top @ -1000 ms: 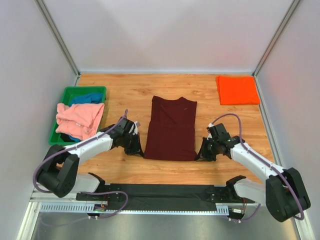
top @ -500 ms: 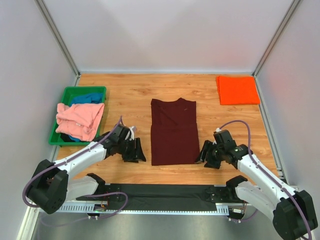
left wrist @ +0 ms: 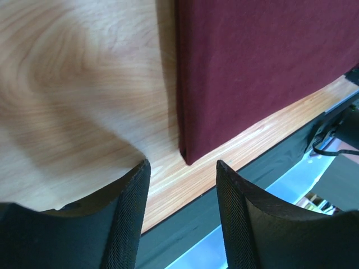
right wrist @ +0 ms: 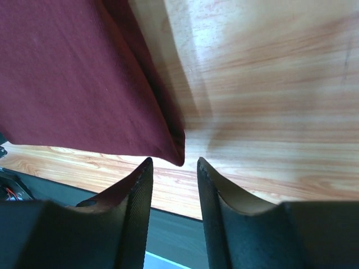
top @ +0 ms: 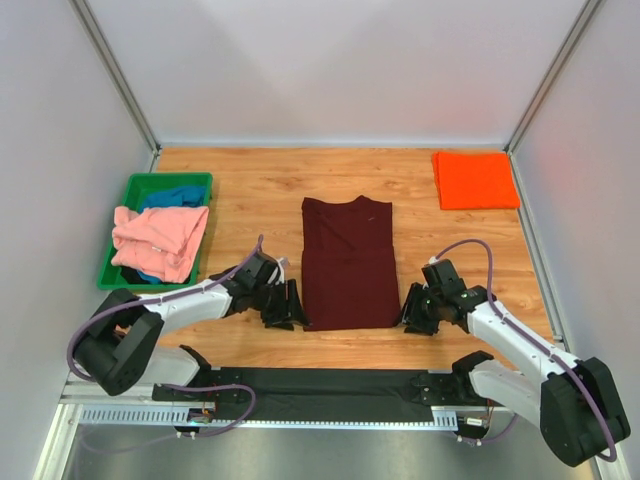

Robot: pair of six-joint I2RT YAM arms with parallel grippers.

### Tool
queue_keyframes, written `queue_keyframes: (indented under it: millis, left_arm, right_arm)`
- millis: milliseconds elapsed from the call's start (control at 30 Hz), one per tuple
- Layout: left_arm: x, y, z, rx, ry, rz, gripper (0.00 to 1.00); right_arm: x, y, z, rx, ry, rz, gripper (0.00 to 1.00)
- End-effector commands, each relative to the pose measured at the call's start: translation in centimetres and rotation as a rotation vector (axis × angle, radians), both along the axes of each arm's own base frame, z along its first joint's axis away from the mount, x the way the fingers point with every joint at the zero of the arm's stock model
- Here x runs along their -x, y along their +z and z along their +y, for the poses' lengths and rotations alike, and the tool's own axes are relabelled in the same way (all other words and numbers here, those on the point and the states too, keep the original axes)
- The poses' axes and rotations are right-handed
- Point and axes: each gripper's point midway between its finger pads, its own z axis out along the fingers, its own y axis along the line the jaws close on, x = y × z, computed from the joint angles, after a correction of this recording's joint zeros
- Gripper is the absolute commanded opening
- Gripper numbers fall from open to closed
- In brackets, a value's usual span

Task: Fold and stack the t-shirts
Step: Fold the tshirt

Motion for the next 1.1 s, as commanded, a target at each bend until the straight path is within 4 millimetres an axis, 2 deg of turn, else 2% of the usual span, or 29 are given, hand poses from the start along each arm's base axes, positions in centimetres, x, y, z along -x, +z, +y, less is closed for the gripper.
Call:
queue_keyframes:
  millis: [0, 200, 233, 333, 367, 400, 467, 567, 600, 667, 700, 900, 1067]
  left_arm:
    - [-1.2, -1.2, -0.1, -0.038, 0.041, -0.026, 0.58]
    - [-1.1, -2.4, -0.1, -0.088, 0.041, 0.018, 0.53]
    - [-1.1, -2.7, 0.0, -0.099, 0.043, 0.025, 0.51]
    - [-1.0, -3.3, 0.3, -0.132, 0.048, 0.037, 0.35]
    - [-0.8, -3.5, 0.6, -0.148, 0.052, 0.048, 0.23]
    - [-0.9, -3.5, 0.6, -0.153, 0.051, 0.046, 0.16]
    - [-0.8, -3.4, 0.6, -0.152, 0.051, 0.05, 0.0]
    - [-0.8, -2.2, 0.3, -0.139, 0.049, 0.036, 0.0]
    - [-1.2, -1.0, 0.1, -0.123, 0.051, 0.001, 0.0]
    - [-0.9, -0.1, 0.7, -0.155, 0.058, -0.011, 0.0]
    - [-1.6, 1.3, 0.5, -0.141, 0.068, -0.054, 0.0]
    - [-1.3, 5.6, 1.3, -0.134, 0.1, -0.111, 0.0]
    - [-1.1, 7.4, 1.3, -0.11, 0.104, -0.125, 0.0]
  right_arm:
    - [-1.2, 0.1, 0.3, -0.008, 0.012, -0.064, 0.38]
    - [-1.4, -0.2, 0.0, 0.014, 0.018, -0.076, 0.34]
    - [-1.3, -0.4, -0.1, 0.02, 0.017, -0.071, 0.3]
    - [-1.3, -0.5, -0.2, 0.029, 0.024, -0.073, 0.17]
    - [-1.4, -0.5, -0.2, 0.026, 0.026, -0.079, 0.12]
    - [-1.5, -0.4, -0.2, 0.026, 0.028, -0.083, 0.02]
    - [-1.4, -0.2, -0.2, 0.024, 0.032, -0.093, 0.0]
    - [-1.3, 1.1, -0.1, 0.002, 0.033, -0.116, 0.0]
    - [-1.2, 1.6, 0.0, -0.008, 0.025, -0.128, 0.0]
    - [-1.1, 3.1, -0.1, -0.023, 0.015, -0.169, 0.0]
    - [-1.2, 3.7, 0.0, -0.032, 0.001, -0.18, 0.0]
    - [-0.1, 5.6, 0.0, -0.062, -0.012, -0.203, 0.0]
    - [-0.1, 8.0, 0.5, -0.103, -0.016, -0.264, 0.0]
